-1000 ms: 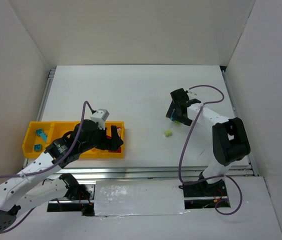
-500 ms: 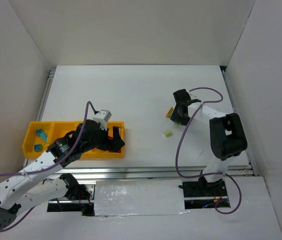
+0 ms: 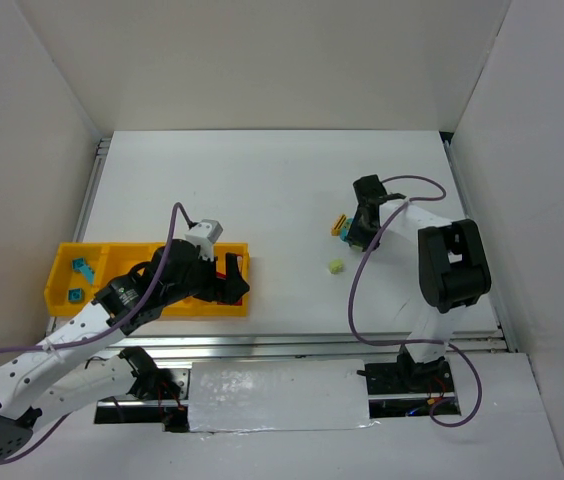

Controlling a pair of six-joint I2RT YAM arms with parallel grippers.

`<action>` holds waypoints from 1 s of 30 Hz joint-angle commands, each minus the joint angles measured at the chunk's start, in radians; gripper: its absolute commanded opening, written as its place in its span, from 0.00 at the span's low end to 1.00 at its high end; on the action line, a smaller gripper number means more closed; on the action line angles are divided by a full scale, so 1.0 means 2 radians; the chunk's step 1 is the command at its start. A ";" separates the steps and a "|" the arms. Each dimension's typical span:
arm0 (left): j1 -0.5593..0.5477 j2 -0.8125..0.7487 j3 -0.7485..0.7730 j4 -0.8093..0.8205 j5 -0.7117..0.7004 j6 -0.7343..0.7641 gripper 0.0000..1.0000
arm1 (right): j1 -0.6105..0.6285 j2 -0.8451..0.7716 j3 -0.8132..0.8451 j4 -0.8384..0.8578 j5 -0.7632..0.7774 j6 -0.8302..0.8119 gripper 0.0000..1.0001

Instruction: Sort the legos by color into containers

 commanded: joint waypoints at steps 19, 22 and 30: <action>0.002 -0.016 0.133 -0.220 -0.306 -0.103 1.00 | 0.049 -0.253 -0.048 -0.031 0.046 0.017 0.00; 0.012 -0.003 0.164 -0.282 -0.353 -0.142 0.99 | 0.098 -0.281 -0.036 -0.040 0.044 0.018 0.00; 0.146 -0.007 0.209 -0.277 -0.346 -0.060 0.99 | 0.262 -0.313 -0.008 0.008 -0.022 0.016 0.00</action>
